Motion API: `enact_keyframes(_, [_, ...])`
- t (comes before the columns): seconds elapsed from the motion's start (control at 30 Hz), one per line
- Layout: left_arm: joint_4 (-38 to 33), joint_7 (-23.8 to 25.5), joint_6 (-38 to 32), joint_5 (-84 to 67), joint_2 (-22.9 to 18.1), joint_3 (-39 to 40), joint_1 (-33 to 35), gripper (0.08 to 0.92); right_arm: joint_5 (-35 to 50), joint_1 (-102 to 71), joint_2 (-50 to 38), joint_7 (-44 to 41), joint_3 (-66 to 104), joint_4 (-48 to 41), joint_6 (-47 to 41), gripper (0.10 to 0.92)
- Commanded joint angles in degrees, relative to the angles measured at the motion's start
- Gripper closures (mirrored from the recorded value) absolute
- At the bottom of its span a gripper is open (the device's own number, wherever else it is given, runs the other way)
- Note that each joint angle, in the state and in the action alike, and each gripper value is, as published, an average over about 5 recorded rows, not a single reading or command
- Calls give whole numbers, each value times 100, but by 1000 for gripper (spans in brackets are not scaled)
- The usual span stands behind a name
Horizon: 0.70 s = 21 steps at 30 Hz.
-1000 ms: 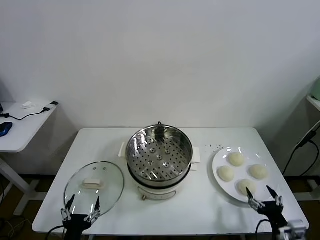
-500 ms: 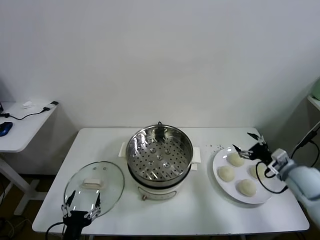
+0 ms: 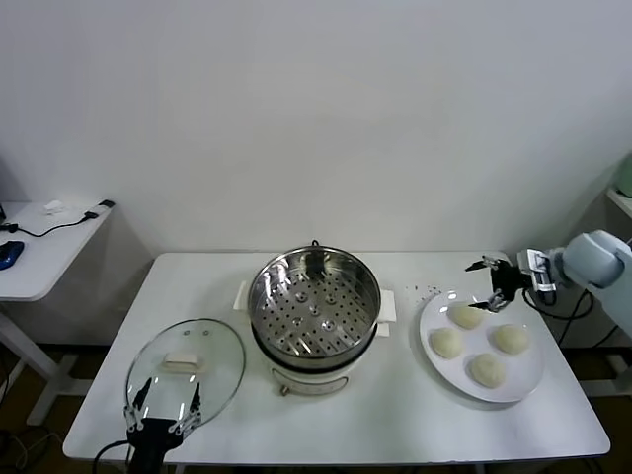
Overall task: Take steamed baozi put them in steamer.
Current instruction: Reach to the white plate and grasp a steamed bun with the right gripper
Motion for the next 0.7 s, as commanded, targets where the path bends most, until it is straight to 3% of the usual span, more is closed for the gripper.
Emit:
enact_keyframes(0.03, [21,6,-7,17,-9,3,-7,177,-61,1591,861,-596,-2271,-1185,-219,203])
enact_keyframes(0.7, [231,13,-94,136,-107,-4,10,177,-198,18,1547,-239,-1108,-1831,-725,203])
